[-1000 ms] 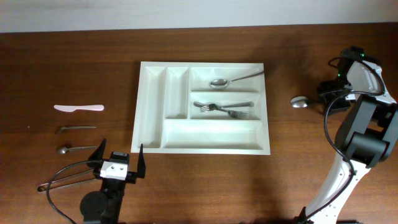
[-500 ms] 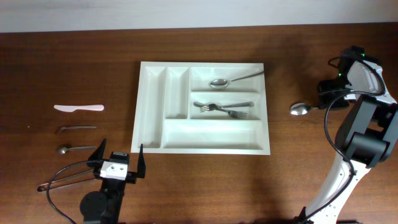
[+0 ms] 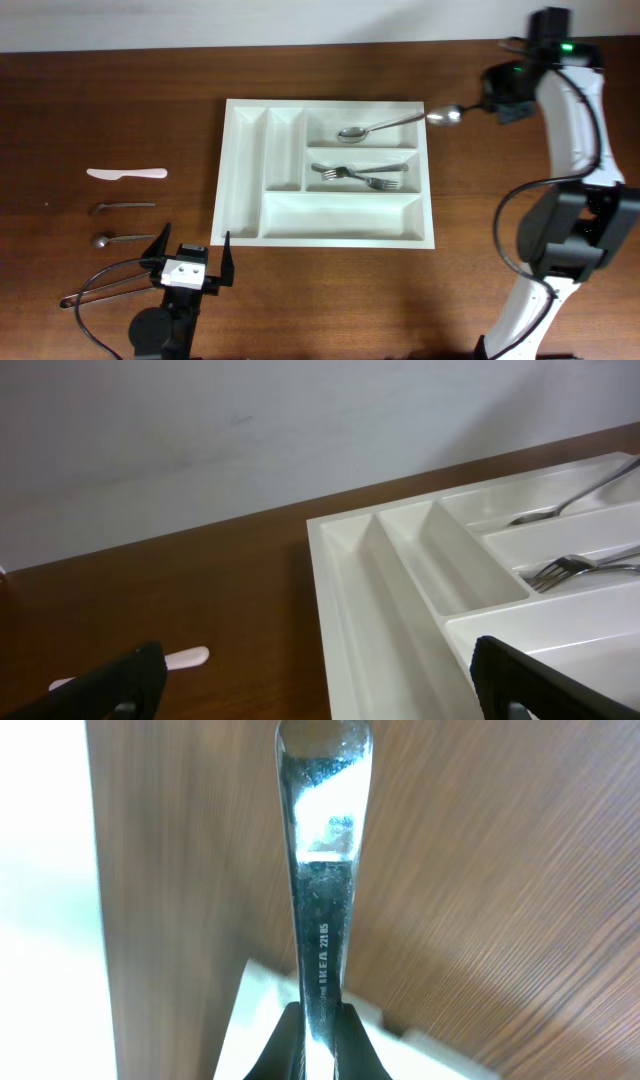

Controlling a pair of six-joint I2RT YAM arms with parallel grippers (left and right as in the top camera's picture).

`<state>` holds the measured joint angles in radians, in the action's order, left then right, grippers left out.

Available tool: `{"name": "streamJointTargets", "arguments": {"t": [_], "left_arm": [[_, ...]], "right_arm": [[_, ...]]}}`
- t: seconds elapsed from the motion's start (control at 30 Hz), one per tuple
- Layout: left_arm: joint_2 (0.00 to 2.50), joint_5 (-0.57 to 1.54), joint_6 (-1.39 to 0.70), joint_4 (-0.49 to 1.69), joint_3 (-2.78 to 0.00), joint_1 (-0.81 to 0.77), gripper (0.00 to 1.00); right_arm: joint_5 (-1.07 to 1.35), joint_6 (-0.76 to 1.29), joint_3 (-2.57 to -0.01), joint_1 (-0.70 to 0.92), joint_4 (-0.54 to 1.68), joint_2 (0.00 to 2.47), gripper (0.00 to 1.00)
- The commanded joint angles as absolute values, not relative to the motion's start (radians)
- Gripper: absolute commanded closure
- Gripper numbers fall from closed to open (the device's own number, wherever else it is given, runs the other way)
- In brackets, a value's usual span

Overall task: Pack container
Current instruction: 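Place the spoon into the top compartment and release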

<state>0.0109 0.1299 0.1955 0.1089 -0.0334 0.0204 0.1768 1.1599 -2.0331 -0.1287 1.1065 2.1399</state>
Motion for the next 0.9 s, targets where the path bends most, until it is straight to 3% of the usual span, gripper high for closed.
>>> {"name": "streamJointTargets", "arguments": {"t": [0.0, 0.3, 0.57, 0.67, 0.7, 0.87], "left_arm": [[0.005, 0.126, 0.211, 0.109, -0.028, 0.027, 0.01], [0.005, 0.126, 0.211, 0.109, -0.028, 0.027, 0.01], [0.005, 0.126, 0.211, 0.109, -0.028, 0.027, 0.01], [0.005, 0.126, 0.211, 0.109, -0.028, 0.027, 0.01], [0.005, 0.126, 0.211, 0.109, -0.028, 0.027, 0.01], [0.005, 0.126, 0.211, 0.109, -0.028, 0.027, 0.01]], "right_arm": [[0.184, 1.27, -2.038, -0.027, 1.092, 2.133, 0.96], [0.083, 1.481, -2.038, 0.179, 1.031, 2.135, 0.96], [0.076, 1.528, -2.035, 0.241, 0.99, 2.161, 0.87], [0.075, 1.527, -2.035, 0.241, 0.994, 2.174, 0.69], [0.072, 1.527, -2.035, 0.24, 0.99, 2.176, 0.57], [0.023, 1.506, -2.035, 0.235, 0.986, 2.18, 0.39]]}}
